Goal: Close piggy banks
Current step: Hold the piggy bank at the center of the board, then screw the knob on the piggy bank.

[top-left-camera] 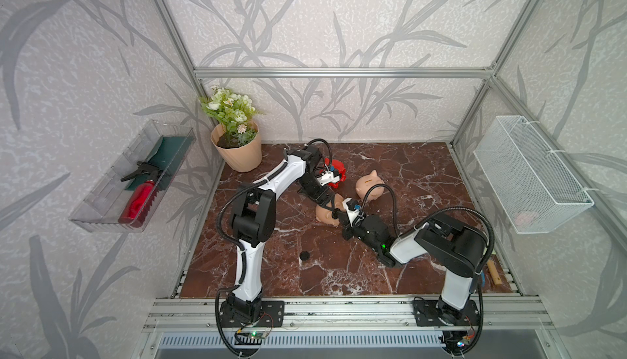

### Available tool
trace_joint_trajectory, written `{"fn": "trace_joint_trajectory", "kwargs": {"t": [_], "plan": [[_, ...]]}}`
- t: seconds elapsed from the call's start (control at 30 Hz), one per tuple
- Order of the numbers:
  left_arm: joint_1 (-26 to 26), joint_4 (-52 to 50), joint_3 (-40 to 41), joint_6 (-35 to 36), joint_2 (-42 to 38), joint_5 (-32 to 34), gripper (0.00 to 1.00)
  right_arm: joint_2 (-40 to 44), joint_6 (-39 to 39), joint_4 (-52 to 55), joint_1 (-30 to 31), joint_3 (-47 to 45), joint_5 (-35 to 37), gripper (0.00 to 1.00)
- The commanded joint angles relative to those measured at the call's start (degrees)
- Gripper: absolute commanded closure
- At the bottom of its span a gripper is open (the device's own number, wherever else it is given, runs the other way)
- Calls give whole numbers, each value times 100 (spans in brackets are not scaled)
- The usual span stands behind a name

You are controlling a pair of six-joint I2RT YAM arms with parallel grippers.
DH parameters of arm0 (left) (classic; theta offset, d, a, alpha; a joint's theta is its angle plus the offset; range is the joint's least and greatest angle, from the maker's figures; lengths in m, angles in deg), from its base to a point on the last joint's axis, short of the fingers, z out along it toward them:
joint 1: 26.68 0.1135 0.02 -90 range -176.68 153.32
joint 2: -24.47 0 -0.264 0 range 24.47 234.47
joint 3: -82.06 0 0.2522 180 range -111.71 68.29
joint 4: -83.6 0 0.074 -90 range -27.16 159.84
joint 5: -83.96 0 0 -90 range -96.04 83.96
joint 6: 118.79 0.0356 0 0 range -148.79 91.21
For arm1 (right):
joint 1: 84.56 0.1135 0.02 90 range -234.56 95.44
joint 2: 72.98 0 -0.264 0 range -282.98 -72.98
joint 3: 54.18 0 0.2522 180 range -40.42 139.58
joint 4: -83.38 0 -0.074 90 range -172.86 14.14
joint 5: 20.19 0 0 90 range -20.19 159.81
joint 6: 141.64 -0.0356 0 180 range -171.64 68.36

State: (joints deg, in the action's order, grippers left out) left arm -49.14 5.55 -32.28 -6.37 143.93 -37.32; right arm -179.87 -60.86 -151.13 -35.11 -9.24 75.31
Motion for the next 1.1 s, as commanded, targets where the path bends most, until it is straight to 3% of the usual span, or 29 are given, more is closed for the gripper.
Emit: {"fn": "trace_joint_trajectory", "kwargs": {"t": [0.0,1.07], "plan": [[-31,-248,-34,96,158,-26,12,-76,-23,-63,38,168,35,100],[-31,-382,-151,96,253,83,12,-214,-904,-133,82,195,53,100]]}}
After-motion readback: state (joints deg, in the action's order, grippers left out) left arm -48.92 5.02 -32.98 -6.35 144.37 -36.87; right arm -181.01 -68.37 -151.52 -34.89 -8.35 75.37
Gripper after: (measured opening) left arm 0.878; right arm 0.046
